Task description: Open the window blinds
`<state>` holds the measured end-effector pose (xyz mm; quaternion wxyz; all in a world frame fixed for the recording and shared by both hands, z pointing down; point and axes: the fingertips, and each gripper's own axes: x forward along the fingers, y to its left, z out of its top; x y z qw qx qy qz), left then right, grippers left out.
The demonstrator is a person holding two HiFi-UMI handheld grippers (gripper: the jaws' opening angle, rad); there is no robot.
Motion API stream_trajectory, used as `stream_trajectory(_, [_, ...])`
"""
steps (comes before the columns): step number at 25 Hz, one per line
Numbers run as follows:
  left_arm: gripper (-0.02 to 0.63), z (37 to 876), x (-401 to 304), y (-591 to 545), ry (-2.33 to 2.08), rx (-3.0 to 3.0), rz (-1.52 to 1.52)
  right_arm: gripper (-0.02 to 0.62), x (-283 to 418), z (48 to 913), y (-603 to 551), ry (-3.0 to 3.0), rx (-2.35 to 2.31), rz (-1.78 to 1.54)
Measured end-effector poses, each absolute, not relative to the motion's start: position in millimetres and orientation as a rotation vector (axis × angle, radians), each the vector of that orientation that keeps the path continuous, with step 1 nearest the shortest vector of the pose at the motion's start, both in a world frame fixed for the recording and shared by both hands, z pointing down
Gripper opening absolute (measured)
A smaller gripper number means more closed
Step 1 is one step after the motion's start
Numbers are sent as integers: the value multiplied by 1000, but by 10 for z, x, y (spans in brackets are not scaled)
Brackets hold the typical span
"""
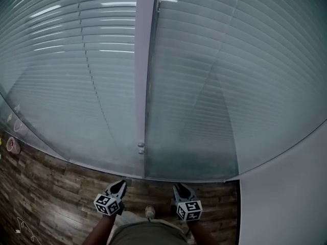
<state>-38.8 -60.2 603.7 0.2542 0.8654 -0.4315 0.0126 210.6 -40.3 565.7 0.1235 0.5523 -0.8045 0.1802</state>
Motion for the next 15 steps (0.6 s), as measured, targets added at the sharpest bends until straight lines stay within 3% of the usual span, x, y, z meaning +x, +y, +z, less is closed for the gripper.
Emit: stream_trajectory(15, [14,6469,-1064,-861,-995,2482,261,89,1423,5828,-750,-2312,1810,611])
